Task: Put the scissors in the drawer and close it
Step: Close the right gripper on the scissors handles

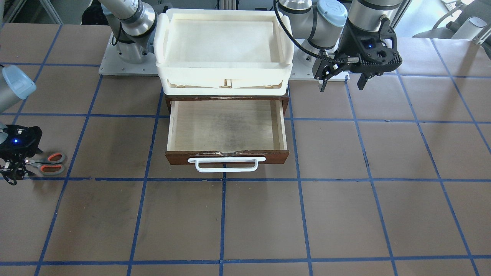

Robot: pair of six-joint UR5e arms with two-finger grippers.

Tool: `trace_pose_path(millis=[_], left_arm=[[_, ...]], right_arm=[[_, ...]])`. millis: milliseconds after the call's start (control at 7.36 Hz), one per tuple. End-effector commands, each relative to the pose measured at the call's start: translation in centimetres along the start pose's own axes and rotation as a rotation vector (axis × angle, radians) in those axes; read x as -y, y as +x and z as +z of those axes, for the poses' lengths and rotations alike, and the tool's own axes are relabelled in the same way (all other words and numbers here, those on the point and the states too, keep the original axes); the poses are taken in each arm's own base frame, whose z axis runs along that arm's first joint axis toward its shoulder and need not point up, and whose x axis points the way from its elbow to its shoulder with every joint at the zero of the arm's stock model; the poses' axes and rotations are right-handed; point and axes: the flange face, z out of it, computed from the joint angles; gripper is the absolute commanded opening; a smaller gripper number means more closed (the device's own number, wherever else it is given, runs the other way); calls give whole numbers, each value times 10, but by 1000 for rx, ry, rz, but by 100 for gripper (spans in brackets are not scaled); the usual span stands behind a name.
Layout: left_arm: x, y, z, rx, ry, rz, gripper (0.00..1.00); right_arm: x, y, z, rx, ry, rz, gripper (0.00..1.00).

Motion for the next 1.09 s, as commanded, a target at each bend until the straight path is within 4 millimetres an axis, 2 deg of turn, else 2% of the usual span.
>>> trace_pose_path(millis=[0,136,408,544,680,951], left_arm=[[0,-1,-1,6,-2,0,100],[-4,-1,-1,8,-20,6,100],[-2,-1,-3,5,-13,5,100],[-5,3,5,4,-32,13,100],[-5,1,4,4,-31,11,100],[-5,0,3,4,-27,9,100]], right_arm=[[0,0,-1,1,-2,-2,48],[0,0,-2,-1,-4,-3,45],[1,0,-4,0,-3,-6,45],[1,0,-7,-5,-5,-8,45],[1,0,-7,-3,-2,-10,45],[1,0,-7,-3,-2,-14,31]])
